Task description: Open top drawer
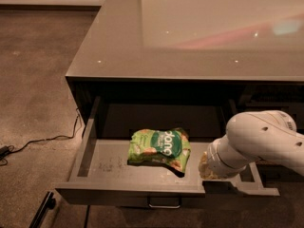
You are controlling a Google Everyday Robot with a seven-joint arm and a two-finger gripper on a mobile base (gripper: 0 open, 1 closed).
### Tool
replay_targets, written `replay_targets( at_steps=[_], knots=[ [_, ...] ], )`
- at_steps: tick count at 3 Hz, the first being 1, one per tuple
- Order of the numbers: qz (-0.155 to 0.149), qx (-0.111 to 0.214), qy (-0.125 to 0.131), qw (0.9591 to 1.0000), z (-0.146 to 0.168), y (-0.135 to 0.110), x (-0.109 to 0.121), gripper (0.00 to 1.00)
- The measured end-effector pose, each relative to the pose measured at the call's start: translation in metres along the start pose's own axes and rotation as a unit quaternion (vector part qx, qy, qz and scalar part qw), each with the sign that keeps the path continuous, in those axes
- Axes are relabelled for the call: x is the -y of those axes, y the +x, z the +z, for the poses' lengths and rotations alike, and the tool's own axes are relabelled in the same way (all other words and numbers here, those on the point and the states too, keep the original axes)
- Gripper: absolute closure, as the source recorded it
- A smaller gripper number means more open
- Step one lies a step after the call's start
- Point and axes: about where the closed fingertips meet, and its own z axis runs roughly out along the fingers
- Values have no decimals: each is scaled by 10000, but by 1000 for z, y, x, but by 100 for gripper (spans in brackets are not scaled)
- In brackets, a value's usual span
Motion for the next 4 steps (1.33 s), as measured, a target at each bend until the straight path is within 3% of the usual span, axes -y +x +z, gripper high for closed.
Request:
replay_targets(
  at_steps=[2,3,4],
  knots=[
    [0,0,0,10000,0,0,0,12],
    [0,0,0,10000,0,0,0,0],
    [0,0,0,10000,0,0,0,0]
  ],
)
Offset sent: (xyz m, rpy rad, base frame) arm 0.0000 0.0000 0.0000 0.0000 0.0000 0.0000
